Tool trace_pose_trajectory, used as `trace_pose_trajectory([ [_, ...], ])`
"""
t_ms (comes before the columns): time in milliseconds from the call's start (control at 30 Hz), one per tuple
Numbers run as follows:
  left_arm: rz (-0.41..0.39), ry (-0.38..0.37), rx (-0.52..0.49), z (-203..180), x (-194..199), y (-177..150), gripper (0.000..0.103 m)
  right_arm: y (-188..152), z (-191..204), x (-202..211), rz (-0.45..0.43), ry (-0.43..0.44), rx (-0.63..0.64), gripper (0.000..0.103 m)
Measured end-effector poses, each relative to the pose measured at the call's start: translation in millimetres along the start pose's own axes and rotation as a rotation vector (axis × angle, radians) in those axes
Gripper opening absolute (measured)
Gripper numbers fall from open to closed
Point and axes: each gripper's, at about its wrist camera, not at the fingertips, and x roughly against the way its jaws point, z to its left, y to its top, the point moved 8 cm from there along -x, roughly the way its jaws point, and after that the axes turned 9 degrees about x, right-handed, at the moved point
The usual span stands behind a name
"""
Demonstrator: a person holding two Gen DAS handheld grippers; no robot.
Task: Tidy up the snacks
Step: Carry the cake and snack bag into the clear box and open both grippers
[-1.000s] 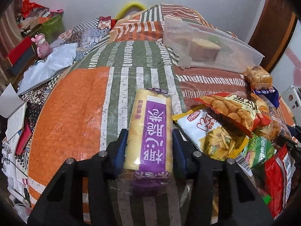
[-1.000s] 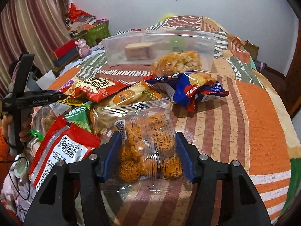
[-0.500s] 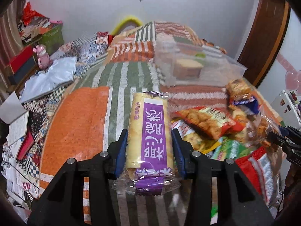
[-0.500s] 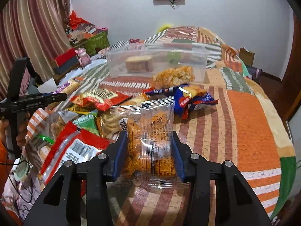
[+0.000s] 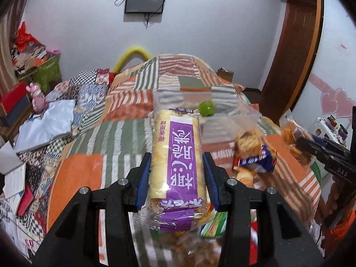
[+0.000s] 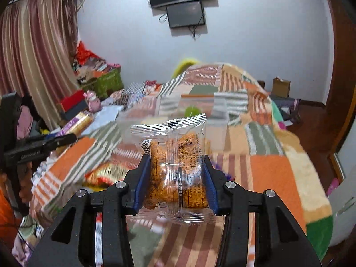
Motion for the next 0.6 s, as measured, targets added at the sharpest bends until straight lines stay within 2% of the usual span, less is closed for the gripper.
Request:
trace_pose_trajectory([
  [300,0.029,-0.049,-0.011,-31.3,-38.2,31.2,0.044,36.4,-15.6,-24.4,-0.043,-0.016,-0.006,0.041],
  [600,0.052,-0.037,-0.035,-51.7,-81.3,60.0,0.044,53.4,-26.1,-55.1,-0.036,-0.024,0.001,0.041],
])
